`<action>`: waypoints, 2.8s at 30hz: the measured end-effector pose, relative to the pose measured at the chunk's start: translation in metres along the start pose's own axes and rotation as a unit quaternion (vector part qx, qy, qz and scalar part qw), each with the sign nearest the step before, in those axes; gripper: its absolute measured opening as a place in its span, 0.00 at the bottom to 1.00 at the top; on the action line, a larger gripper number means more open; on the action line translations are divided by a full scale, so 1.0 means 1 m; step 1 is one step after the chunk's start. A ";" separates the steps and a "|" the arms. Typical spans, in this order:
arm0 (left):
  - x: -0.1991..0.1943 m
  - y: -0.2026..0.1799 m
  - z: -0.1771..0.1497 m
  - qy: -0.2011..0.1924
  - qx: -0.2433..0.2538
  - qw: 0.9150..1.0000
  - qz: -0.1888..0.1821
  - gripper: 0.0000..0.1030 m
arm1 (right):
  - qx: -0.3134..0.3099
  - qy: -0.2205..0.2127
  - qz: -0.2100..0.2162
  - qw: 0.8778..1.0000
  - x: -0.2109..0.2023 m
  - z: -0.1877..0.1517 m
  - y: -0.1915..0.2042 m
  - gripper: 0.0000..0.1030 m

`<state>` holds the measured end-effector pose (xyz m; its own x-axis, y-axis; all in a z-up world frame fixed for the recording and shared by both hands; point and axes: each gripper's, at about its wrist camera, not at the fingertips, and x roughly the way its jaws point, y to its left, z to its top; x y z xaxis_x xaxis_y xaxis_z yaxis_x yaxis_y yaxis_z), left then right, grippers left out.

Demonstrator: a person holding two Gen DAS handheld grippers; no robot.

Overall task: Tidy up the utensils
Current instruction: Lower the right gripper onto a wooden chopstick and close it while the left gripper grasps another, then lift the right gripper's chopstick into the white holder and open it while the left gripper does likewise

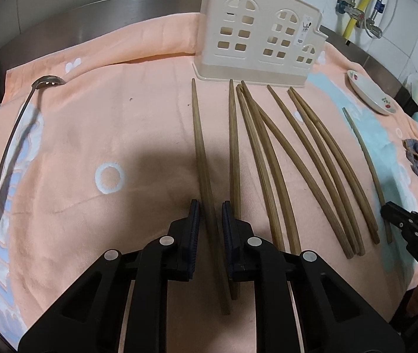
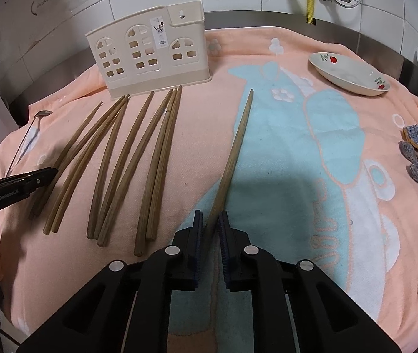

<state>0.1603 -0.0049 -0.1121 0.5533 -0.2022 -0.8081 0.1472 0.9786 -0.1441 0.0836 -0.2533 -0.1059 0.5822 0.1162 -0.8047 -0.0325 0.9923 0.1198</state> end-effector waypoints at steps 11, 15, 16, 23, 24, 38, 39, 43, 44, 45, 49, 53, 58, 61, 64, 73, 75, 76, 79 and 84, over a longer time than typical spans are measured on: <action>-0.017 0.004 0.004 -0.019 -0.014 1.000 0.003 0.06 | -0.034 -0.061 -0.015 0.997 -0.035 0.007 0.001 0.06; -0.046 0.002 0.015 -0.054 -0.005 0.999 0.001 0.05 | -0.046 -0.094 -0.008 0.994 -0.054 0.021 0.003 0.06; -0.053 0.001 0.018 -0.063 -0.001 0.998 0.000 0.05 | -0.050 -0.104 -0.005 0.993 -0.060 0.026 0.004 0.06; -0.083 -0.006 0.041 -0.095 0.015 0.995 -0.011 0.05 | -0.088 -0.149 0.015 0.985 -0.086 0.064 0.018 0.06; -0.086 -0.007 0.046 -0.098 0.018 0.995 -0.013 0.05 | -0.096 -0.153 0.018 0.983 -0.088 0.071 0.020 0.06; -0.124 -0.031 0.106 -0.136 0.066 0.988 -0.030 0.05 | -0.155 -0.215 0.037 0.963 -0.137 0.160 0.038 0.06; -0.128 -0.032 0.111 -0.141 0.067 0.987 -0.031 0.05 | -0.158 -0.221 0.038 0.962 -0.141 0.166 0.039 0.06; -0.147 -0.038 0.131 -0.160 0.074 0.984 -0.033 0.05 | -0.172 -0.238 0.030 0.956 -0.150 0.188 0.046 0.06; -0.152 -0.040 0.135 -0.167 0.078 0.982 -0.031 0.05 | -0.174 -0.239 0.029 0.955 -0.149 0.195 0.048 0.06; -0.158 -0.041 0.140 -0.173 0.080 0.981 -0.033 0.05 | -0.175 -0.239 0.027 0.955 -0.148 0.199 0.048 0.06; -0.180 -0.048 0.159 -0.199 0.089 0.975 -0.032 0.05 | -0.174 -0.231 0.025 0.957 -0.138 0.219 0.050 0.06; -0.195 -0.058 0.180 -0.228 0.103 0.968 -0.019 0.05 | -0.175 -0.202 0.024 0.963 -0.115 0.234 0.051 0.06; -0.180 -0.060 0.204 -0.222 0.101 0.970 -0.008 0.05 | -0.177 -0.174 0.022 0.968 -0.090 0.245 0.051 0.06; -0.157 -0.056 0.218 -0.200 0.094 0.975 -0.003 0.05 | -0.176 -0.159 0.024 0.971 -0.078 0.248 0.050 0.06; -0.135 -0.051 0.226 -0.180 0.086 0.980 -0.002 0.05 | -0.176 -0.151 0.024 0.973 -0.069 0.251 0.049 0.06; -0.087 -0.037 0.229 -0.130 0.071 0.989 -0.007 0.06 | -0.168 -0.136 0.026 0.976 -0.046 0.252 0.048 0.06; -0.083 -0.035 0.228 -0.125 0.069 0.990 -0.007 0.06 | -0.166 -0.137 0.026 0.976 -0.044 0.252 0.048 0.07; -0.082 -0.035 0.228 -0.124 0.069 0.990 -0.007 0.06 | -0.165 -0.137 0.025 0.976 -0.043 0.252 0.048 0.07; -0.084 -0.032 0.225 -0.127 0.068 0.990 -0.004 0.07 | -0.163 -0.143 0.025 0.976 -0.045 0.252 0.047 0.14; -0.093 -0.030 0.221 -0.137 0.065 0.988 -0.004 0.09 | -0.162 -0.164 0.021 0.973 -0.061 0.246 0.047 0.24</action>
<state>0.2858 -0.0242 0.0941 0.7505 -0.2314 -0.6190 0.2475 0.9670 -0.0613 0.2469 -0.2248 0.0918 0.8012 0.1887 -0.5679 -0.2843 0.9550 -0.0839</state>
